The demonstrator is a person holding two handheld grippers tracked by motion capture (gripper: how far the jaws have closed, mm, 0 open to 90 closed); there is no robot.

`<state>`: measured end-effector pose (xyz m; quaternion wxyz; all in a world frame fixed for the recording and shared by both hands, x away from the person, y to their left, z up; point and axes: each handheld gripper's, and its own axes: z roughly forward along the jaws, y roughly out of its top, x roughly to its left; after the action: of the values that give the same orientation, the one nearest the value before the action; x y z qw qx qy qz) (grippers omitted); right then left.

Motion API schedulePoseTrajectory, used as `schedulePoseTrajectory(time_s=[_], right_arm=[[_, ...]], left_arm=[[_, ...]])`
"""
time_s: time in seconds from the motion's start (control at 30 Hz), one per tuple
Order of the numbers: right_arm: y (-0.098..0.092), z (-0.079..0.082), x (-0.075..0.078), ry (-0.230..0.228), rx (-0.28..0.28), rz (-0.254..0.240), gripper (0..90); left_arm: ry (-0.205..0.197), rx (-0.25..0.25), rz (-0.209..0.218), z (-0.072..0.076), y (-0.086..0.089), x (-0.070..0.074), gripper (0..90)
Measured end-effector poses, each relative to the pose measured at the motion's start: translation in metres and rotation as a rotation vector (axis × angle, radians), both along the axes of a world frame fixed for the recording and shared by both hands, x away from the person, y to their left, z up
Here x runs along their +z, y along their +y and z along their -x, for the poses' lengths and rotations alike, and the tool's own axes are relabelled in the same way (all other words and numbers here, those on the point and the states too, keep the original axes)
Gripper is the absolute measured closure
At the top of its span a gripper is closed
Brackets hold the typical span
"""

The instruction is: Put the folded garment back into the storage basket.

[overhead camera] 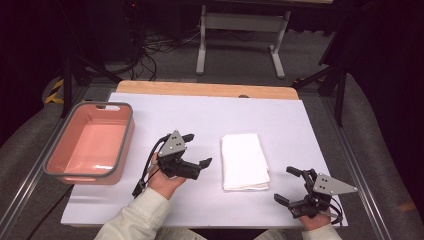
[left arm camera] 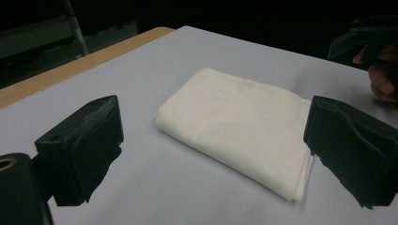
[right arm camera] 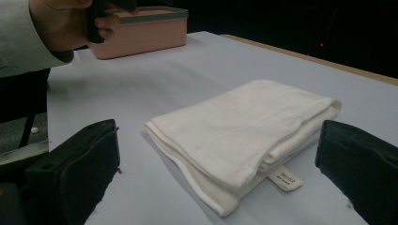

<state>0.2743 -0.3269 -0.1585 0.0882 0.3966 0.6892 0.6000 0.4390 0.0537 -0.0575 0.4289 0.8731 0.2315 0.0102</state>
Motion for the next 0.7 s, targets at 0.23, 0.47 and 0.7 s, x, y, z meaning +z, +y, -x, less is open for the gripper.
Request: schedulePoseTrajectory(time_s=[0.23, 0.47, 0.7], right_arm=[[-0.001, 0.000, 0.000, -0.002, -0.003, -0.002, 0.7], [-0.002, 0.000, 0.000, -0.003, -0.005, -0.004, 0.7], [-0.004, 0.001, 0.000, -0.005, -0.008, -0.006, 0.7]], left_arm=[[0.015, -0.034, 0.000, -0.008, -0.016, -0.003, 6.0], [0.014, -0.047, -0.035, -0.015, -0.034, -0.010, 5.4], [0.024, -0.057, -0.058, -0.022, -0.048, -0.019, 5.5]])
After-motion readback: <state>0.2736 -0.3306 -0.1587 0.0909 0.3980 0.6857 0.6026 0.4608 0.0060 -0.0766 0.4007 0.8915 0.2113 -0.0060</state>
